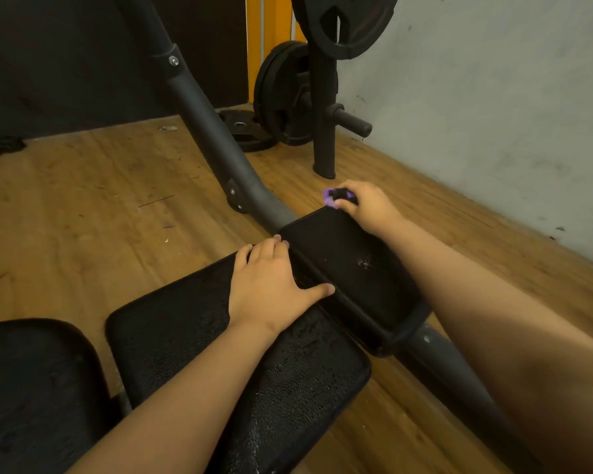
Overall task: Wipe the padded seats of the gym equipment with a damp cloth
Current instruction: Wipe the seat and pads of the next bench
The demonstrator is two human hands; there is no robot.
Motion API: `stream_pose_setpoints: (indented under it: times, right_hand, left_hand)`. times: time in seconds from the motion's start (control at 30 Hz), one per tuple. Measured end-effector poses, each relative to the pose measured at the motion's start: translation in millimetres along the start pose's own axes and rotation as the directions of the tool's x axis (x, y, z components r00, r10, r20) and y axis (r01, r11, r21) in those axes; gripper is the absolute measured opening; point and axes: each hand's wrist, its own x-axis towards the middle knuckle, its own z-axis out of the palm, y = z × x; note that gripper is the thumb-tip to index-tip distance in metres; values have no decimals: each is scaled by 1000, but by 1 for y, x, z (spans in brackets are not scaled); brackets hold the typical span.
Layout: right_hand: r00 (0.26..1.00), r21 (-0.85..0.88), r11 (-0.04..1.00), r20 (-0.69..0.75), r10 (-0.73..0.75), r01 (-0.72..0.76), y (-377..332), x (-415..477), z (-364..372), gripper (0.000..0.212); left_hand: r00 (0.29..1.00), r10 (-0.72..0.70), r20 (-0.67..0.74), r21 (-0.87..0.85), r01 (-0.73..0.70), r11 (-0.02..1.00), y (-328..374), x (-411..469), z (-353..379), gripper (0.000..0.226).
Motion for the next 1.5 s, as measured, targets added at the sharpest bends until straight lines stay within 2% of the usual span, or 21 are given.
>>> stream_pose_setpoints:
  times: [0.1,0.17,0.3,0.5,0.67,0.8,0.93,1.03,1.07,1.1,1.2,1.27,1.37,1.5]
  right_hand:
    - [986,-59,984,-24,167,-168,18,8,-8,24]
    - [957,-40,957,-53,284,-286,28,9,-10,29]
    - [941,15,943,-61,332,-332,44,-5,-13,28]
    - [981,-47,982,-78,178,-182,31,-44,-15,32]
    - [996,37,995,-16,-93,94,-15,-87,0,21]
    - [982,89,980,43,-183,179,-42,-116,6,24]
    - [948,35,978,242,-208,206,-39,-132,-25,24]
    - [850,-82,993,525,-33,89,-26,-133,-80,13]
    - [806,-107,994,590,36,34,-20,-132,-98,11]
    - [794,-104,995,603,73,-12,-15,-130,-111,9]
    - [909,53,992,409,86,-118,-9,-122,-125,10]
    - [921,122,978,374,111,-168,-14,-119,-114,10]
    - [882,59,981,450,137,-183,-17,-114,-81,15]
    - [948,-20,988,277,154,-155,-19,-104,-52,8]
  left_hand:
    - [1000,-1,3,1,1,1000,-1,0,0,102]
    - [1000,-2,5,4,2,1000,-1,0,0,103]
    - [1000,-2,14,8,2,1000,-1,0,0,104]
    - [1000,-9,27,14,9,1000,0,0,-3,104]
    - [998,-29,60,-21,30,999,3,0,-9,102]
    - [998,-25,52,-31,26,999,2,-1,-8,103]
    - [998,3,63,-13,-2,1000,0,-1,-7,108]
    - [996,14,83,3,-14,1000,-1,-1,-8,109]
    - [997,11,78,3,-11,1000,-1,-1,-8,109]
    - [997,11,73,6,-12,1000,-1,0,-7,109]
    - [998,9,62,11,-9,1000,-1,1,-6,110]
    - [998,6,66,13,-7,1000,0,1,-7,111]
    - [998,3,66,8,-4,1000,0,0,-7,111]
    - [998,-1,63,3,1,1000,1,0,-8,110]
